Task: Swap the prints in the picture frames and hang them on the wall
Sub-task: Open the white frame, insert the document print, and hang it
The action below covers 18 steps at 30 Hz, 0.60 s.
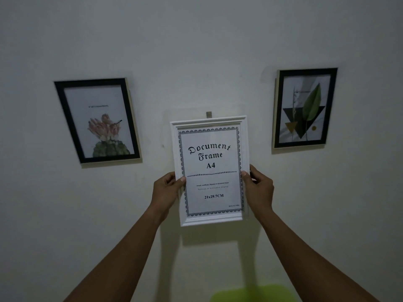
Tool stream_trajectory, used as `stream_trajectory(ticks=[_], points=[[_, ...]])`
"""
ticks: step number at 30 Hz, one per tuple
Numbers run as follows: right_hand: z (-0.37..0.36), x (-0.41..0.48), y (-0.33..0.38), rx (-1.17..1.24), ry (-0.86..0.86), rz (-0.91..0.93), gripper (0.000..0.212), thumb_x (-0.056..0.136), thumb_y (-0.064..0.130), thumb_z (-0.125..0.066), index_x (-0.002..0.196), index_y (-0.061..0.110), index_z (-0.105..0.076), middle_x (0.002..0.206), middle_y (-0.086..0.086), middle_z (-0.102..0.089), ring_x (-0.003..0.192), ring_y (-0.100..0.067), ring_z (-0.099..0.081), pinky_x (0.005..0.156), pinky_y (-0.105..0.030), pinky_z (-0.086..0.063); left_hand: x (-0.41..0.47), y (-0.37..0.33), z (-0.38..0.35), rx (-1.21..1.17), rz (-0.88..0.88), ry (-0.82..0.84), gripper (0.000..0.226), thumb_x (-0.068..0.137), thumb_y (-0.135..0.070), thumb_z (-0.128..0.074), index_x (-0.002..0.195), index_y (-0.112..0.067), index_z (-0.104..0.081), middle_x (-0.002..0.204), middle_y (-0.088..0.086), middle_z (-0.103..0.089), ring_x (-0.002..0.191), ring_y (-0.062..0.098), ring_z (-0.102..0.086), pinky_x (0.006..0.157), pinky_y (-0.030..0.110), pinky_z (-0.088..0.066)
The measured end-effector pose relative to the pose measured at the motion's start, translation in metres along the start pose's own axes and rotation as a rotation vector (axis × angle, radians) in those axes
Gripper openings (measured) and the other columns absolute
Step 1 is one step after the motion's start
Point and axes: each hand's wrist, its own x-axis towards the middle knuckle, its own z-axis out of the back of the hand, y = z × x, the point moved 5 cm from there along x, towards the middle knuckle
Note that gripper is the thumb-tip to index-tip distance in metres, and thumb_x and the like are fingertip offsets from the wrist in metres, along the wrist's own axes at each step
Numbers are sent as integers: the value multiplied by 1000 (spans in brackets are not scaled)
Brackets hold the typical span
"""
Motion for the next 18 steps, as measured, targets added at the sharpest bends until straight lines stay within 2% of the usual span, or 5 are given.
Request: stream_trajectory(ticks=[5, 8, 13, 17, 18], points=[[-3, -1, -2, 33, -8, -5, 41, 97, 18, -67, 137, 10, -61, 131, 4, -66, 105, 3, -65, 86, -9, -49, 1, -1, 3, 3, -13, -1, 15, 93, -10, -66, 105, -18, -73, 104, 0, -77, 103, 18, -71, 98, 45, -54], [-3, 6, 2, 59, -6, -8, 37, 97, 12, -65, 134, 7, -62, 112, 21, -65, 85, 22, -61, 74, 0, -45, 5, -9, 2, 10, -22, 15, 16, 93, -10, -66, 105, -19, -73, 104, -2, -77, 105, 18, -70, 96, 41, -54], [-1, 1, -6, 40, 3, -10, 39, 98, 13, -65, 136, 9, -60, 119, 14, -62, 79, 25, -59, 70, 0, -46, 2, 0, 2, 38, 18, 15, 17, 93, -11, -67, 107, -18, -73, 106, -2, -76, 106, 19, -70, 99, 45, -53], [0, -4, -7, -5, 4, -21, 39, 97, 18, -66, 136, 10, -62, 119, 15, -67, 93, 12, -65, 87, -17, -56, 2, 2, 5, 40, 23, 12, 16, 92, -11, -67, 103, -21, -73, 105, -1, -76, 105, 20, -70, 99, 47, -53], [0, -5, -7, -7, 6, -27, 38, 97, 18, -66, 134, 9, -63, 113, 16, -70, 90, 13, -65, 86, -14, -55, 2, 2, 5, 48, 23, 13, 16, 92, -11, -67, 103, -22, -73, 105, -2, -76, 105, 19, -70, 99, 46, -53]])
